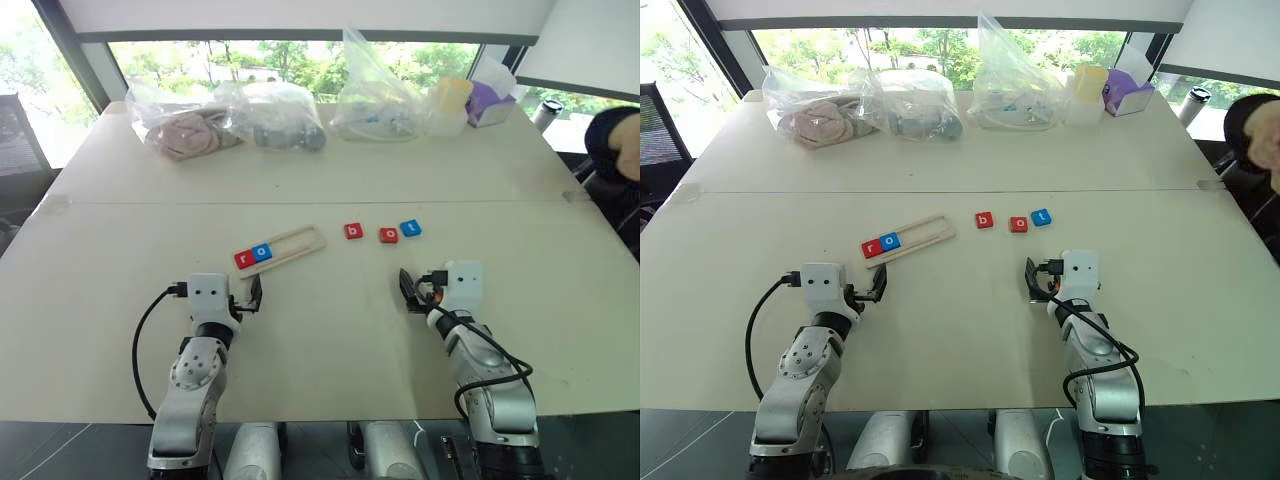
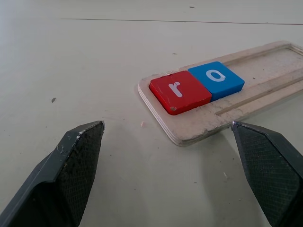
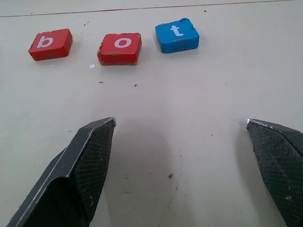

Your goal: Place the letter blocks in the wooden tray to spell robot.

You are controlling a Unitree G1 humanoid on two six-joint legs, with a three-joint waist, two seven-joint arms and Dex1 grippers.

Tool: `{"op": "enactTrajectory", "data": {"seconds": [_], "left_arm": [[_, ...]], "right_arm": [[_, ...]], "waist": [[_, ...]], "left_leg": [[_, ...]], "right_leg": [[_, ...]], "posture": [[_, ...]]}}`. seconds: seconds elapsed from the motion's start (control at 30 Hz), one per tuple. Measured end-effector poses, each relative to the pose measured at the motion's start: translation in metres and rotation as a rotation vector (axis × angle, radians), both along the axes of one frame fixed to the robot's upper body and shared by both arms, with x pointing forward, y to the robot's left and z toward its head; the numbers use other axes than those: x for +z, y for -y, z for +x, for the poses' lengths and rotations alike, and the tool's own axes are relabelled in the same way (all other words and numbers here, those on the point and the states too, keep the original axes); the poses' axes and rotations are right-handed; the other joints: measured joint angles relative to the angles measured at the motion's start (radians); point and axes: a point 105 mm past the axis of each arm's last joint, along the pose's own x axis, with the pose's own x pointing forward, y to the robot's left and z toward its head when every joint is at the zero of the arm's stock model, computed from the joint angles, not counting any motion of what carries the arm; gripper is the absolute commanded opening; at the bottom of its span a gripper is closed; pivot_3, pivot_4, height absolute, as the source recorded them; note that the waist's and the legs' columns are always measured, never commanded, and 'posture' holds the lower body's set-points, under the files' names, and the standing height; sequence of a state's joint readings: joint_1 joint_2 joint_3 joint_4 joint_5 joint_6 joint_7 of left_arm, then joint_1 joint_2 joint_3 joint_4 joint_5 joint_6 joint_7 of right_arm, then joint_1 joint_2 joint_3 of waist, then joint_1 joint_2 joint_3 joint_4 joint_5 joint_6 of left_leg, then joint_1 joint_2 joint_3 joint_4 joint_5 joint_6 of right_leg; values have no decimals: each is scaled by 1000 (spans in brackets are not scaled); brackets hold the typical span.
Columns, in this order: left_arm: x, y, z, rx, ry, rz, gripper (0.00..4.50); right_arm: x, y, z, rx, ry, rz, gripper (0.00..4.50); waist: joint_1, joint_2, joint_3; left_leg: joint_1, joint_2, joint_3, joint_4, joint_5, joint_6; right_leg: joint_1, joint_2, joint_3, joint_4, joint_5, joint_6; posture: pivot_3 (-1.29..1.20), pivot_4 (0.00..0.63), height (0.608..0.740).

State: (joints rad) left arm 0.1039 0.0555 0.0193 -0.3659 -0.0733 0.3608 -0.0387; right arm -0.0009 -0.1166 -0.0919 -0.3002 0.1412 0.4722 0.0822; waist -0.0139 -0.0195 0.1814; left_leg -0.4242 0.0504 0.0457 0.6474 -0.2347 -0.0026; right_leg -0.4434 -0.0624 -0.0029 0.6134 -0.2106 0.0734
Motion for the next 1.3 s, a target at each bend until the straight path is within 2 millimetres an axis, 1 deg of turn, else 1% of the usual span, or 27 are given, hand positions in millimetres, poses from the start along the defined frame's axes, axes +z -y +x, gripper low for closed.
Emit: {"op": "enactTrajectory", "data": {"seconds": [0.57,0.87,0.97,1.1,1.2,1.3], "left_arm": [[-2,1,-3,-9,-6,0,4500],[4,-5,-10,-10,21,32,4500],[8,-7,-13,-62,34,72,4500],[22,-11,-12,-179,70,118,4500],[35,-14,-11,-330,84,150,4500],[52,-24,-5,-470,78,190,4500]], "right_arm": [[0,-2,-2,6,-1,1,4457],[-2,-3,-11,33,-8,-20,4457],[3,-1,-11,115,11,-93,4457],[17,-2,-9,274,41,-165,4457],[30,-12,-15,460,49,-188,4457],[37,-24,-23,641,17,-192,4457]], "waist": [[0,0,0],[-1,0,0],[-1,0,0],[-1,0,0],[-1,0,0],[0,0,0]], "left_leg": [[0,0,0,0,0,0],[0,0,0,0,0,0],[0,0,0,0,0,0],[0,0,0,0,0,0],[0,0,0,0,0,0],[0,0,0,0,0,0]], "right_leg": [[0,0,0,0,0,0],[0,0,0,0,0,0],[0,-1,0,0,0,0],[-1,0,0,0,0,0],[-1,0,0,0,-1,0],[-1,0,-1,0,0,0]], "posture": [[0,150,740],[0,150,740],[0,150,740],[0,150,740],[0,150,740],[0,150,740]]}}
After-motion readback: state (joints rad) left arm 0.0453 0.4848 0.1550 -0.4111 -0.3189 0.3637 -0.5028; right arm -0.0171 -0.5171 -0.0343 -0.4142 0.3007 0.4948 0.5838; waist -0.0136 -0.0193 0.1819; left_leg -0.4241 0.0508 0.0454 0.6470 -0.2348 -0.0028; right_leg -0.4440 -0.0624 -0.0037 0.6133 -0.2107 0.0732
